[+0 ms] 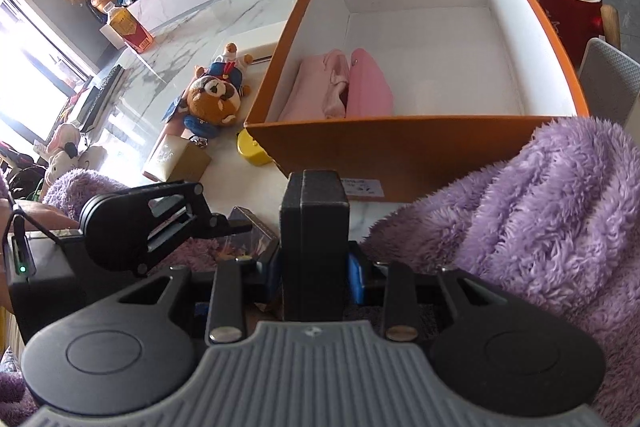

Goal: Organize objects
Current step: 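Grasp the silver PHOTO CARD box with the left gripper and lift it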

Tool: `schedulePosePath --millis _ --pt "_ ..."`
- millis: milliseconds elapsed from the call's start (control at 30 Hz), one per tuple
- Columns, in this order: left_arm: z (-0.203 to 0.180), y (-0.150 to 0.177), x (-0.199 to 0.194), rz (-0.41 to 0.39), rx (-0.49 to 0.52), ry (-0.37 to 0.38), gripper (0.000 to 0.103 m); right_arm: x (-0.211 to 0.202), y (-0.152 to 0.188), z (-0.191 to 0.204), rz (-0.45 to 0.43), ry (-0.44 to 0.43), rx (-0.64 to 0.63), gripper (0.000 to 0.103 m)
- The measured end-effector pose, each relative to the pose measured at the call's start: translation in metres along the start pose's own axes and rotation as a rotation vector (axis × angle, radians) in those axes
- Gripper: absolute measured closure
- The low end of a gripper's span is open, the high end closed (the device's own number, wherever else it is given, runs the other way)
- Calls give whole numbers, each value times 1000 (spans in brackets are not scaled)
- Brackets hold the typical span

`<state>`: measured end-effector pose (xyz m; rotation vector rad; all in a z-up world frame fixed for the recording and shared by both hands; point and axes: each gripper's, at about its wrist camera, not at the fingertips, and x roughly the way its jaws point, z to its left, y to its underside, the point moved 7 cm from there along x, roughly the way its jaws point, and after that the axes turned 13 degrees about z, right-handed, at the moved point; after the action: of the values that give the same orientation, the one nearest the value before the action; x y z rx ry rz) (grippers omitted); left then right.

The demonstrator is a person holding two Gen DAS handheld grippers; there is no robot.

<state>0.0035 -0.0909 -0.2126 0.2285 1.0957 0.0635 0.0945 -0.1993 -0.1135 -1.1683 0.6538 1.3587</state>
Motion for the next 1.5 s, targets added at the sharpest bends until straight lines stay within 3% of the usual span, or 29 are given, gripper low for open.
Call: schedulePosePath --millis 233,433,533,600,633,667,800,1033,1167,1267,1333,1500 --pt "-4 -5 11 -3 57 60 30 8 -5 -9 14 -40 62 68" --pt "2 -1 21 -39 0 114 19 13 -8 -11 31 -71 77 68" --pt "6 3 29 -37 -89 194 30 13 -8 -13 31 -83 82 68" --pt "3 8 26 -34 -109 212 47 11 -7 -15 27 -90 86 68" --pt "3 11 26 -26 -130 211 64 10 -7 -16 23 -95 88 68" --pt "3 14 27 -13 -164 198 75 9 -7 -17 21 -98 90 68" --pt "9 27 17 -23 -298 197 76 -1 -7 -16 5 -93 74 68" --pt "37 52 -37 -112 -588 250 77 -31 -10 -19 -30 -102 51 68" --pt "56 69 -71 -197 -795 370 77 -54 -15 -21 -64 -135 51 68" --pt "99 35 -99 -273 -942 461 77 -79 -23 -24 -123 -115 38 68" --pt "117 32 -119 -322 -1023 502 77 -93 -31 -27 -160 -96 34 68" --pt "174 38 -121 -385 -1204 533 77 -106 -57 -41 -168 -61 44 68"
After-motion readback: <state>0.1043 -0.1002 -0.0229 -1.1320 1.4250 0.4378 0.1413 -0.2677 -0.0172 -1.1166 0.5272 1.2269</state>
